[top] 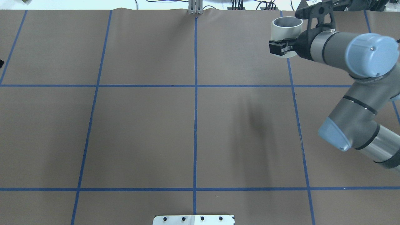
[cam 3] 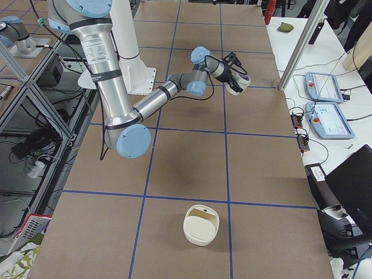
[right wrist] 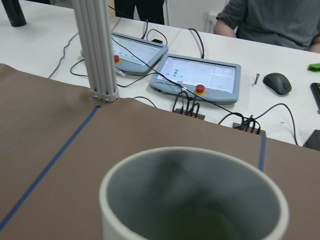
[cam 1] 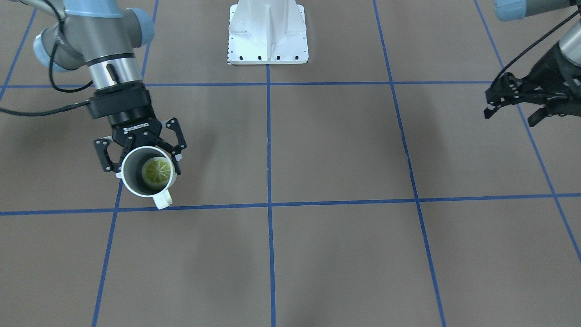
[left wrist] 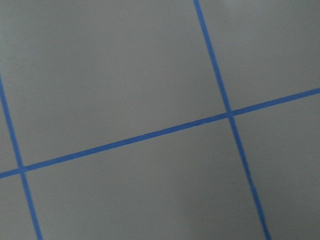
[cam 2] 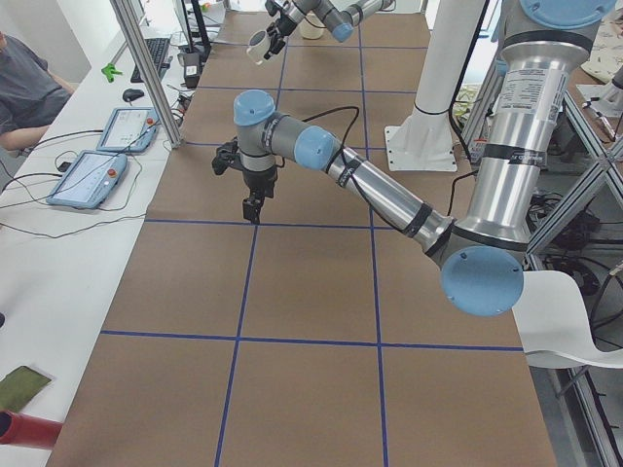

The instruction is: Left arm hands cup to right arm to dump lemon

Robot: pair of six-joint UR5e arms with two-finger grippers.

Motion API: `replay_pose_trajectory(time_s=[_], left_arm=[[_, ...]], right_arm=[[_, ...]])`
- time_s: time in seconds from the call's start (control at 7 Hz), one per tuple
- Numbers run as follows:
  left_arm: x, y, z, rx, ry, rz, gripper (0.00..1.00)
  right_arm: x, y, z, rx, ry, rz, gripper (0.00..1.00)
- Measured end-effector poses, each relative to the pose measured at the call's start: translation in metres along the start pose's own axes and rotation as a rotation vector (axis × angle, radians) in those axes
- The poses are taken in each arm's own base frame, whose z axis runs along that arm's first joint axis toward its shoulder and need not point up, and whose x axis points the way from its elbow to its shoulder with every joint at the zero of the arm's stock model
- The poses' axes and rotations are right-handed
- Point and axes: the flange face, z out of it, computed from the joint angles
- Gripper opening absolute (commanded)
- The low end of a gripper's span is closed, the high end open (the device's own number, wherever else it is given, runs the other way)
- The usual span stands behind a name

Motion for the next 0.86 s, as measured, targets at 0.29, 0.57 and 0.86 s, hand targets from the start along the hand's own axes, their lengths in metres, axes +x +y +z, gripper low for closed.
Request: replay_pose_trajectory(time_s=[0.29,0.57,0.86], left_arm=[[-0.067,0.041,-0.009,-0.003,-0.030,0.056,1.00],[-0.091,0.061,-0.014,0.001,-0.041,0.086,1.00],[-0.094,0.064,-0.015,0.003,-0.042,0.087,1.00]], right_arm=[[0.077,0.015,-0.026,-0.046,0.016,0.050,0.00],[0.154,0.057,-0.065,-0.021,-0.005,0.134,0.00],[0.210,0.112,-0.109,0.028,-0.031,0.337,0.00]])
